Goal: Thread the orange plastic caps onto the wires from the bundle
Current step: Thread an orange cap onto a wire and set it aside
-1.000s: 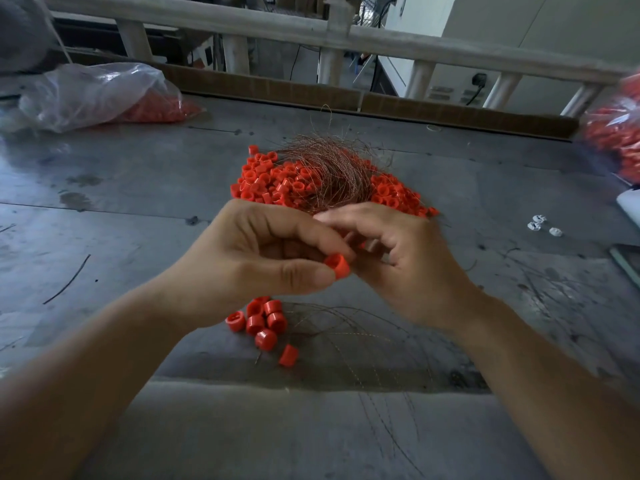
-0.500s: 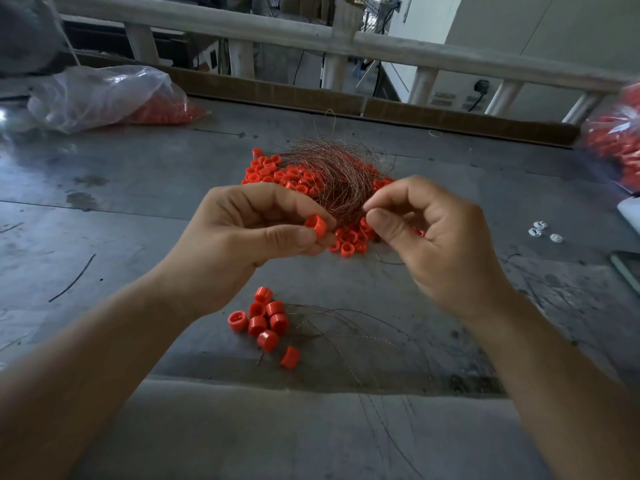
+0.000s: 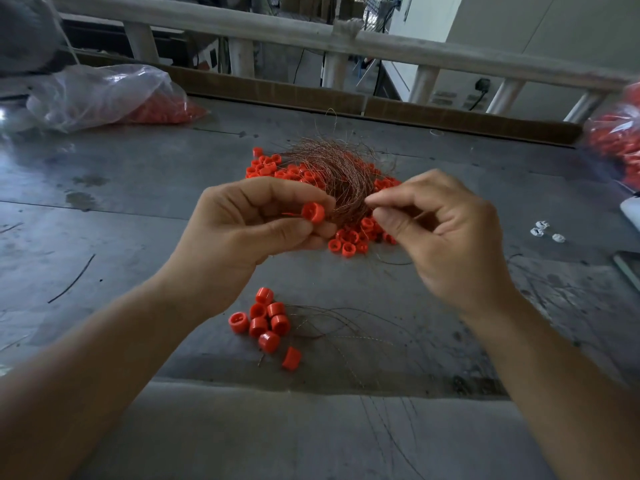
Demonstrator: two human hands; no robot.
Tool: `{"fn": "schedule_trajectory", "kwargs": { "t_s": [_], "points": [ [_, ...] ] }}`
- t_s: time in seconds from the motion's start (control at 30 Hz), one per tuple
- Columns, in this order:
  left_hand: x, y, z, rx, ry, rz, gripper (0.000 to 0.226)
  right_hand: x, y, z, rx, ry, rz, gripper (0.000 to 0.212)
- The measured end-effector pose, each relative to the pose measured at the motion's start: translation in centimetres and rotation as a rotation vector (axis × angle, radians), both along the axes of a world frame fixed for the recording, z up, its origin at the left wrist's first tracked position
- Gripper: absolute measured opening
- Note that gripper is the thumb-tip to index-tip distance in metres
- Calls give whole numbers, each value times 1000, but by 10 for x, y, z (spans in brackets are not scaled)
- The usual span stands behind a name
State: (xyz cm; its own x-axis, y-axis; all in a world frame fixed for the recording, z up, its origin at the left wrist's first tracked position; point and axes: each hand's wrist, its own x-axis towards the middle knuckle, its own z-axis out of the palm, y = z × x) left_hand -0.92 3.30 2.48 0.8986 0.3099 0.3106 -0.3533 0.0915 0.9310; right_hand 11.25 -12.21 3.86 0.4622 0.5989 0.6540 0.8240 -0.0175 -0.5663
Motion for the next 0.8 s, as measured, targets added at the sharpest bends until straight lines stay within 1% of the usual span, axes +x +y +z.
{"fn": "schedule_trajectory", "kwargs": {
  "t_s": [0.13, 0.23, 0.3, 0.43, 0.53, 0.67, 0.8],
  "points": [
    [3, -3, -3, 48, 32, 59, 29, -2, -2, 4, 52, 96, 31, 19],
    [3, -5, -4, 66, 40, 74, 31, -7, 0, 3, 31, 97, 52, 19],
    [3, -4, -3, 53, 38, 84, 29, -9, 1, 2, 20, 91, 59, 18],
    [3, -6, -2, 103, 54, 91, 25, -12, 2, 0, 3, 87, 87, 14],
    [3, -8, -1, 119, 66, 84, 30, -13, 3, 0, -19, 72, 99, 16],
    [3, -9, 0, 136, 72, 57, 27, -13, 2, 0, -20, 87, 96, 18],
    [4, -10, 0, 147, 97, 113, 32, -13, 2, -1, -31, 104, 117, 17]
  ]
}}
